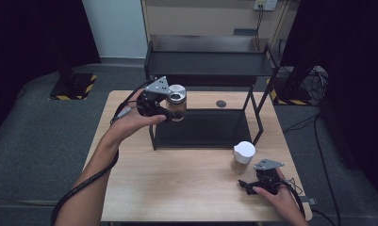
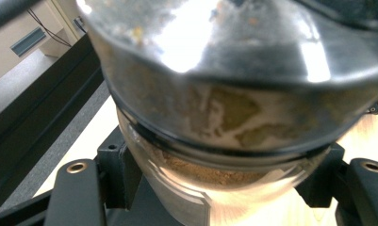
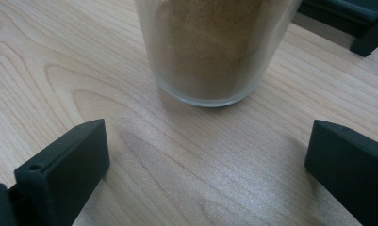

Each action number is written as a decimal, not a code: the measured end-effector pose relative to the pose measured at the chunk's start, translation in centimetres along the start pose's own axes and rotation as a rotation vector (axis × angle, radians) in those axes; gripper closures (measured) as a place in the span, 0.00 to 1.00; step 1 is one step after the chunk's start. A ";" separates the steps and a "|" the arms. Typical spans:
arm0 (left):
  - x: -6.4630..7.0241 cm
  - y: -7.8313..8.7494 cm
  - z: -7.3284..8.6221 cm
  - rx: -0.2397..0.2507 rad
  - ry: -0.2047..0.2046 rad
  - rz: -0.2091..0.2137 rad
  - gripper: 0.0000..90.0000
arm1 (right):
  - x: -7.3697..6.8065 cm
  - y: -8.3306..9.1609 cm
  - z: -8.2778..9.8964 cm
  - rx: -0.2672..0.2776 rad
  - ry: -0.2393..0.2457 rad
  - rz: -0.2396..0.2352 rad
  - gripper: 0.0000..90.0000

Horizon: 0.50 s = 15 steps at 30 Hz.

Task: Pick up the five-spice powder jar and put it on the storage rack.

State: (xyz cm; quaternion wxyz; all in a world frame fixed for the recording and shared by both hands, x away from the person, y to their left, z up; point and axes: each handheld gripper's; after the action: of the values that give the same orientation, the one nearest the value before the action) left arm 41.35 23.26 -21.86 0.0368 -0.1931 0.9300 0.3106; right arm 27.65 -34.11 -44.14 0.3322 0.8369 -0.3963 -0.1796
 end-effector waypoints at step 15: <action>-0.7 1.0 -3.0 0.013 -0.006 -0.004 0.33 | 0.0 0.0 0.0 0.000 -0.001 0.000 0.01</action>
State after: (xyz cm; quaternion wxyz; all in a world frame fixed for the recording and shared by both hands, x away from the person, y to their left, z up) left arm 41.75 22.44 -18.80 0.0414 -0.1936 0.9315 0.3052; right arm 27.65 -34.11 -44.14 0.3320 0.8368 -0.3964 -0.1800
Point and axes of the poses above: each handheld gripper's, and its own axes: y roughly backward along the jaws, z roughly out of its underside, x roughly to its right, and after that the axes turned 3 degrees about -y, right-handed
